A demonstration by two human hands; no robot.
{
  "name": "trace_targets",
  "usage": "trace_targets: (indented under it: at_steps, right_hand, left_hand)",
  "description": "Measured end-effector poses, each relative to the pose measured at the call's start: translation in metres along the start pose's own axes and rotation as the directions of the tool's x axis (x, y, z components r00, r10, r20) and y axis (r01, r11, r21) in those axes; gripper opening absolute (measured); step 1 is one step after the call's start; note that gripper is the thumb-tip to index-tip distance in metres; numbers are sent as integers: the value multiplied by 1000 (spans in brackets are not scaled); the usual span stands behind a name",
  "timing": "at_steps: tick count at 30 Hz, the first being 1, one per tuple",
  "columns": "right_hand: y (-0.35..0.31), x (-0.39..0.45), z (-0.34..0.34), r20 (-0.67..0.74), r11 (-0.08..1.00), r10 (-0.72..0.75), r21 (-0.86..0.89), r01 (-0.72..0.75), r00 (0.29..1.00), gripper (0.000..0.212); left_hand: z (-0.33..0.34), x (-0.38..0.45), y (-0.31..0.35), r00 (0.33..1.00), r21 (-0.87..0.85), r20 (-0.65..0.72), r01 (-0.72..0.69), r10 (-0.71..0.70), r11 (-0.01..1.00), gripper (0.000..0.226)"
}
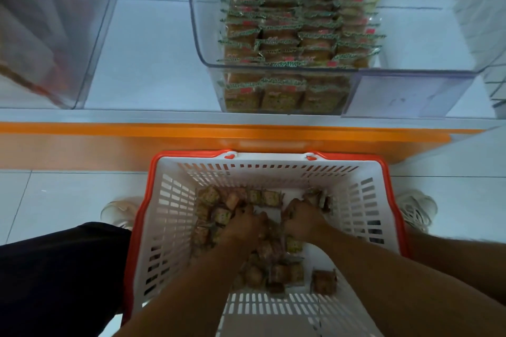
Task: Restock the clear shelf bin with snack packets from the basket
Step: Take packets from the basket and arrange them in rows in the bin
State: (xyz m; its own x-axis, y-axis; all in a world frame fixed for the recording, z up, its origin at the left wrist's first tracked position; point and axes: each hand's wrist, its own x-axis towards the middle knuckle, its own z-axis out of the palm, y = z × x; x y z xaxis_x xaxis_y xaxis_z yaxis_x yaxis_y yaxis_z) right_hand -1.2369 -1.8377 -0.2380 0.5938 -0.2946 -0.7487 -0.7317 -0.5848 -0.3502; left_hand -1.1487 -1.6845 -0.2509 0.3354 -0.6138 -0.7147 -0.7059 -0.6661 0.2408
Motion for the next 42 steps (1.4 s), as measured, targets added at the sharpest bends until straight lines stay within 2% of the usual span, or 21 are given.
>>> trace_targets:
  at_steps: [3,5,7,9,10,12,14,15,18,22,25,28,30,32,34,35,39,42]
  right_hand:
    - [-12,-19,-32,102,997,-43,61,37,994,25]
    - [-25,-42,-63,200,991,-93,110,72,975,27]
    - [-40,-74,-92,204,988,-148,62,138,968,17]
    - [-56,-109,-113,144,965,-259,-15,264,955,11]
    - [-64,-128,-122,83,944,-321,-52,326,943,14]
    - [-79,-168,-140,-90,904,-424,-99,415,901,20]
    - [-95,-212,-160,-278,849,-525,-116,515,804,29]
    - [-102,-230,-169,-350,809,-581,-146,570,735,31]
    - [-117,-263,-189,-493,700,-689,-262,665,531,38]
    - [-132,-272,-193,-623,605,-677,-168,778,391,39]
    - [-142,-269,-193,-663,521,-691,-183,834,287,42]
    - [-143,-266,-198,-701,456,-677,-157,876,227,47]
    - [-141,-265,-206,-725,442,-649,-113,890,231,45]
    - [-139,-265,-211,-741,457,-620,-74,887,258,43]
    - [-139,-264,-210,-769,500,-572,-49,865,287,42]
    - [-139,-262,-208,-790,524,-538,-39,851,294,40]
    - [-141,-256,-200,-833,635,-429,-3,772,349,33]
    - [-139,-254,-202,-809,688,-427,-1,726,403,37]
  left_hand:
    - [-14,-7,-5,994,-233,-74,63,-82,970,50]
    - [-32,-21,-8,987,-489,-78,86,-142,868,53]
    - [-53,-37,-11,989,-654,-21,96,-145,750,43]
    - [-79,-56,-12,994,-736,72,109,-83,669,23]
    - [-96,-67,-10,993,-818,113,104,-18,566,14]
    - [-127,-91,0,968,-957,201,160,152,243,17]
    - [-160,-119,15,940,-979,205,195,274,65,25]
    - [-175,-131,22,935,-982,182,186,304,17,29]
    - [-222,-171,39,946,-994,98,110,311,-22,36]
    - [-262,-221,55,930,-984,-16,50,367,-170,29]
    - [-266,-238,56,907,-936,-122,31,404,-352,28]
    - [-263,-237,58,826,-890,-235,29,513,-455,25]
    - [-265,-235,64,804,-875,-272,23,529,-484,41]
    - [-267,-231,71,839,-865,-277,-4,469,-502,75]
    - [-265,-229,80,894,-874,-275,-77,355,-481,94]
    - [-261,-227,84,915,-881,-273,-113,298,-460,95]
    - [-249,-220,98,943,-869,-304,-217,136,-444,68]
    - [-252,-217,101,944,-853,-328,-283,28,-438,70]
